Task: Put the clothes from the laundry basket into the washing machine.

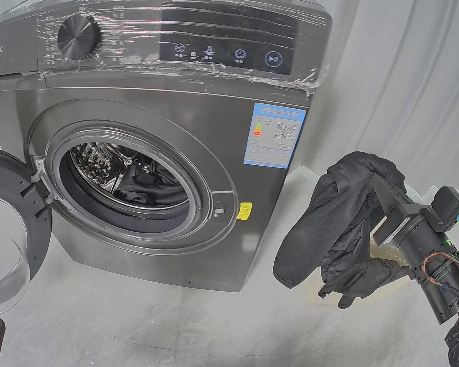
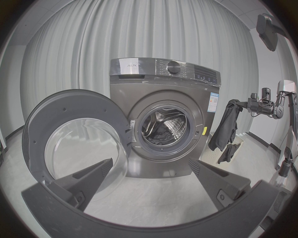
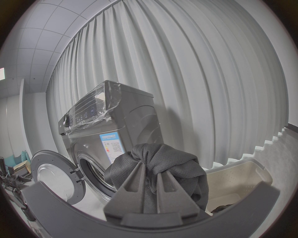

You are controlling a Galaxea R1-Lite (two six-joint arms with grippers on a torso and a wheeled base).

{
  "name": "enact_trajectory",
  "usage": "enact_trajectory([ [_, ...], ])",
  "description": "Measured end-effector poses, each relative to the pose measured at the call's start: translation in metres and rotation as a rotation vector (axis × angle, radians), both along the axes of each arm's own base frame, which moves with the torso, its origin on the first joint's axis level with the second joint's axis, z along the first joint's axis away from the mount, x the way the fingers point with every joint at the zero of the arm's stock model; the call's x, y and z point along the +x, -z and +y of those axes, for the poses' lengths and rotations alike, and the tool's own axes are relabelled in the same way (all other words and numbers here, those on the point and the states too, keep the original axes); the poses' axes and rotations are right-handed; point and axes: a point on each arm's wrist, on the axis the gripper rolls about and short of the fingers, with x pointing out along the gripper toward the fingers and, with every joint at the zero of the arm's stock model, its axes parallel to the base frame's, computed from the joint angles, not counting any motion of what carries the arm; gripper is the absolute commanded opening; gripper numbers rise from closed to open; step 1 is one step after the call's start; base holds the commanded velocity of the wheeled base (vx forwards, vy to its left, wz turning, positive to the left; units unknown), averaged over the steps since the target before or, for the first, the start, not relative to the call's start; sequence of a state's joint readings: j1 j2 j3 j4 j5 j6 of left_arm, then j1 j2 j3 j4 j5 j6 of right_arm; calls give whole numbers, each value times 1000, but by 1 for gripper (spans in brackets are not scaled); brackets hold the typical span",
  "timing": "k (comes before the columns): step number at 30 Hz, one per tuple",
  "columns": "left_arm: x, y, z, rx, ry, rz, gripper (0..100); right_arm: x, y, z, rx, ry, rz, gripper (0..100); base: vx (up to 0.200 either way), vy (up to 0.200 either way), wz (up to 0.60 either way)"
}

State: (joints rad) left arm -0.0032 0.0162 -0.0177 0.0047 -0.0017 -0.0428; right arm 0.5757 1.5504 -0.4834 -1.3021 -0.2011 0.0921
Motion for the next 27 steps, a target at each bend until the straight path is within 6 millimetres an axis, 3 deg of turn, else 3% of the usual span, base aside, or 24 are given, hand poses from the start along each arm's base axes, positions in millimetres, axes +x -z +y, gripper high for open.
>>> enact_trajectory([
  [2, 0, 0, 0, 0, 0, 0, 100, 0, 0, 0, -1, -1, 1, 0, 0, 0, 0],
  [14, 0, 0, 0, 0, 0, 0, 100, -1, 2, 0, -3, -1, 5, 0, -200, 0, 0],
  [23, 0, 0, 0, 0, -1, 0, 100, 0, 2, -1, -3, 1, 7, 0, 0, 0, 0],
  [27, 0, 0, 0, -1, -1, 1, 100, 0, 3, -1, -5, 2, 9, 0, 0, 200, 0],
])
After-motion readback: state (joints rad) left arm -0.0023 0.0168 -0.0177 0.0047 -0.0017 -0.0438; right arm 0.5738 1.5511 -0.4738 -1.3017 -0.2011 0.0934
